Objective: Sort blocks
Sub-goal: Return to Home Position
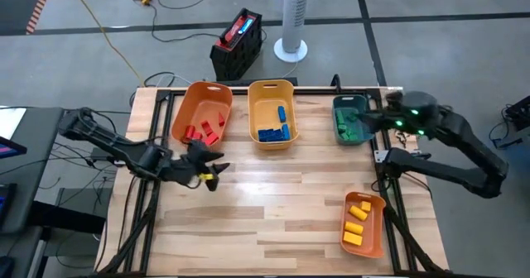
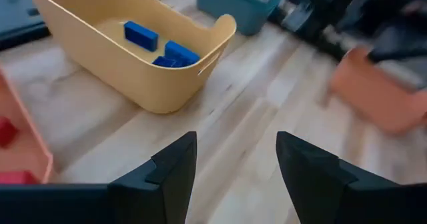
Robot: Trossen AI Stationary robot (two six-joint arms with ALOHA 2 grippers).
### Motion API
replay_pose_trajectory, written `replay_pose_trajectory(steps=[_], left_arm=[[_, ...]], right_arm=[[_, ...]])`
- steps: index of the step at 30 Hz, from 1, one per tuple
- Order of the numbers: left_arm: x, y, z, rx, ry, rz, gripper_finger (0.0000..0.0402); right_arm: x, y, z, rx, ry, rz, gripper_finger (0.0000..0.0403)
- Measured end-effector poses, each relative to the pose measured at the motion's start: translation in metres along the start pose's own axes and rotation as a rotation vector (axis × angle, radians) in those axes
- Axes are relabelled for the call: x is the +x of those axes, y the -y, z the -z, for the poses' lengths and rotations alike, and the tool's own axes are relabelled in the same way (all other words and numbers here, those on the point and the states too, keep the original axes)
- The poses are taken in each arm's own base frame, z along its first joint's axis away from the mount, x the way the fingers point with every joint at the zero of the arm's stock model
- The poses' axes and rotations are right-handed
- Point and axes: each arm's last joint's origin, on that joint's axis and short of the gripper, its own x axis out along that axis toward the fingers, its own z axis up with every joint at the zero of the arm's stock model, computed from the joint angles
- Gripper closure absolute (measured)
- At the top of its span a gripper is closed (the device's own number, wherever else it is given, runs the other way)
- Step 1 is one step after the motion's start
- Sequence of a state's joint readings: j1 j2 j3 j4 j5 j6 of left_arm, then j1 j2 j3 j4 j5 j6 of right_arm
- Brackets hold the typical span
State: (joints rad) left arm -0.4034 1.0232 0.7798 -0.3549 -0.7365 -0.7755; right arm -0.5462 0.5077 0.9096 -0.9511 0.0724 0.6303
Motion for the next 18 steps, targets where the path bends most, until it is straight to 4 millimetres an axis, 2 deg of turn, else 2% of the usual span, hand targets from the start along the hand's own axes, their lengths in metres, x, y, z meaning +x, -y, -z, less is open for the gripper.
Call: replay_pose_trajectory(steps=[6, 11, 18], left_arm=[[-0.010, -0.034, 0.023, -0.178, 0.117, 0.127, 0.0221], [-0.012, -0.058, 0.045, -0.294, 0.182, 0.227, 0.0236], [-0.016, -0.079, 0.060, -0.380, 0.228, 0.279, 0.0266]], right_arm=[[-0.032, 0.006, 0.009, 0.023, 0.095, -0.163, 0.0143], [-0.049, 0.014, 0.015, 0.027, 0.171, -0.198, 0.0143], [-0.074, 0.028, 0.026, 0.046, 0.277, -0.270, 0.0143]])
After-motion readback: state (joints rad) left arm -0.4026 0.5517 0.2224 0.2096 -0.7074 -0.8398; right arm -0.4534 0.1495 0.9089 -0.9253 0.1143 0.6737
